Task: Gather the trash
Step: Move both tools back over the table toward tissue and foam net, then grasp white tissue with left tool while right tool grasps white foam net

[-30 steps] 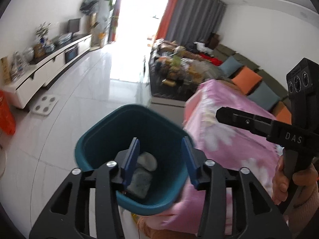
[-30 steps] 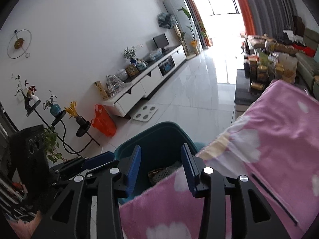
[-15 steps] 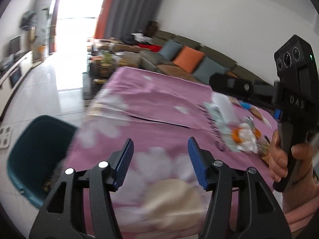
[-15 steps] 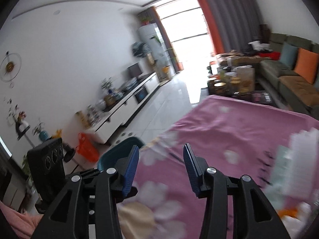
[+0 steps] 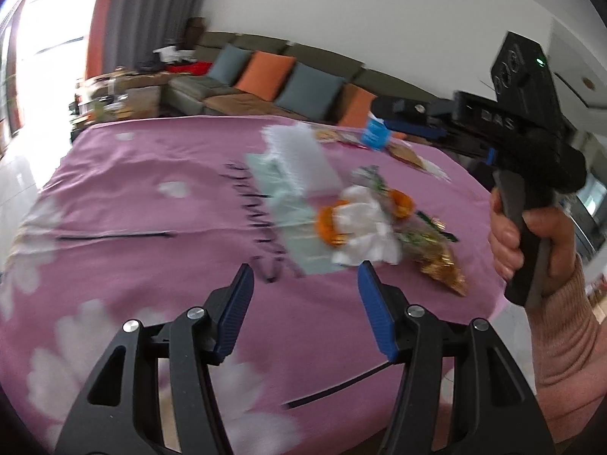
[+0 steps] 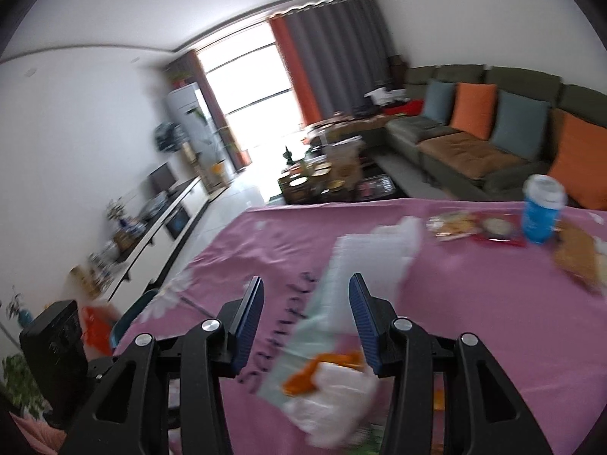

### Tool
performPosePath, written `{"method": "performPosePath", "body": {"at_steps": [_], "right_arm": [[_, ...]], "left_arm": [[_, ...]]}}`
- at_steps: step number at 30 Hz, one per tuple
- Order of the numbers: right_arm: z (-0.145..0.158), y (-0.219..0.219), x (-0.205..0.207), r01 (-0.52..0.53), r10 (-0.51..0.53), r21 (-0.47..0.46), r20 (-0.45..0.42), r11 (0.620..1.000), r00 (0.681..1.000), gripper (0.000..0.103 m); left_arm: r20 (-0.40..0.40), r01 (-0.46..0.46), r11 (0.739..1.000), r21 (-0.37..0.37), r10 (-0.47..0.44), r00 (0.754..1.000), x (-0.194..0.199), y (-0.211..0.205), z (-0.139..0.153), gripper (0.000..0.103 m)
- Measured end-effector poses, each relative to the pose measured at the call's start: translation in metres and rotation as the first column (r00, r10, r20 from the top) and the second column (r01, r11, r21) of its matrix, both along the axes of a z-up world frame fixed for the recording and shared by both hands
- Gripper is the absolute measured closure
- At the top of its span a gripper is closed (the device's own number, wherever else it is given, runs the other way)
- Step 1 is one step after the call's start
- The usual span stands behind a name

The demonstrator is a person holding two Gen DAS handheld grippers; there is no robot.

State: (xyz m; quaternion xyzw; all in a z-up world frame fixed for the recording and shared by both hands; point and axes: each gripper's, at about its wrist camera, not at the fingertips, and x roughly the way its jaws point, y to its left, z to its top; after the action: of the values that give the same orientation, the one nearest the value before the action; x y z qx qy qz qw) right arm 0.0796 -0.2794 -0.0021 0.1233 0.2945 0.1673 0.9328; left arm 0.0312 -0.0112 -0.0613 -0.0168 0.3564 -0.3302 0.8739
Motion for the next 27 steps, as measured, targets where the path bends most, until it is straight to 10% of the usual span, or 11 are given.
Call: {"method": "performPosePath", "body": {"at_steps": [8, 17, 27], "right_arm": [[-0.013, -0.046, -0.017, 0.104, -0.104, 0.018, -0.013, 0.994, 0.995, 0.058], [-0.022, -0.048, -0.016, 0.086, -0.084, 0.042, -0.036, 0.995, 0.996, 0.058], [-0.027, -0.019, 0.019, -0.003, 0.005, 0.033, -0.076, 0.999, 0.997, 0.059]], "left_arm": [[-0.038, 0.153, 0.988, 0.017, -0.153, 0.988, 0.007, -0.063, -0.009, 0.047], [-0.105, 0.128, 0.988, 0.092, -0.118, 0.987, 0.032, -0.099, -0.027, 0.048], [-0.183, 0.093, 0.995, 0.035, -0.086, 0.979, 0.047, -0.084, -0.037, 0.094]]}}
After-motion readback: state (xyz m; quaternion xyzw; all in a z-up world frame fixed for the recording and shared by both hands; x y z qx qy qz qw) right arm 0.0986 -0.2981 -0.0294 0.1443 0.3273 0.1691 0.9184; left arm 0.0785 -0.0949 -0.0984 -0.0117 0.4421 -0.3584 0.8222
